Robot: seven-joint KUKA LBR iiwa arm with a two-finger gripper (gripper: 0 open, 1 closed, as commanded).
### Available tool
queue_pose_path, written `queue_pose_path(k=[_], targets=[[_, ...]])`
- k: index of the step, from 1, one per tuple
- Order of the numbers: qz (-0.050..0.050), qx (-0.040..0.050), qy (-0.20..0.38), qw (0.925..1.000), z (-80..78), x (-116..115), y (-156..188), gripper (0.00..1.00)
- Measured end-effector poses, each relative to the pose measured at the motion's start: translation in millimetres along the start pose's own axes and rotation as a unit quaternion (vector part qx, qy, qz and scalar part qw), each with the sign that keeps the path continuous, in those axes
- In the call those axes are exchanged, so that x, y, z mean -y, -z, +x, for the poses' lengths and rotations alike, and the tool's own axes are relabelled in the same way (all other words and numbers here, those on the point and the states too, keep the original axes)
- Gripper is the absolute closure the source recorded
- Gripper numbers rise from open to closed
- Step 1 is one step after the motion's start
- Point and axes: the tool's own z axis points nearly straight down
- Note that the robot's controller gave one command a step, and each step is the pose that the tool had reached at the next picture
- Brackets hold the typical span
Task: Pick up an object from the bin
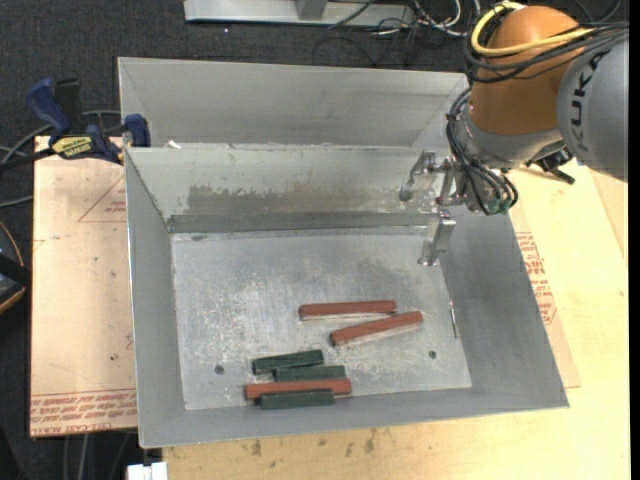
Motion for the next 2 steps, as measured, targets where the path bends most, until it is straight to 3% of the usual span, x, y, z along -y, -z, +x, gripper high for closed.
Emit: queue_pose_path(k=[1, 2], targets=[[0.000, 0.0000, 0.000, 1.0000, 0.0, 0, 0, 0.00], [0.000, 0.0022, -0.001, 1.0000, 51.2, -24, -49, 0.00]])
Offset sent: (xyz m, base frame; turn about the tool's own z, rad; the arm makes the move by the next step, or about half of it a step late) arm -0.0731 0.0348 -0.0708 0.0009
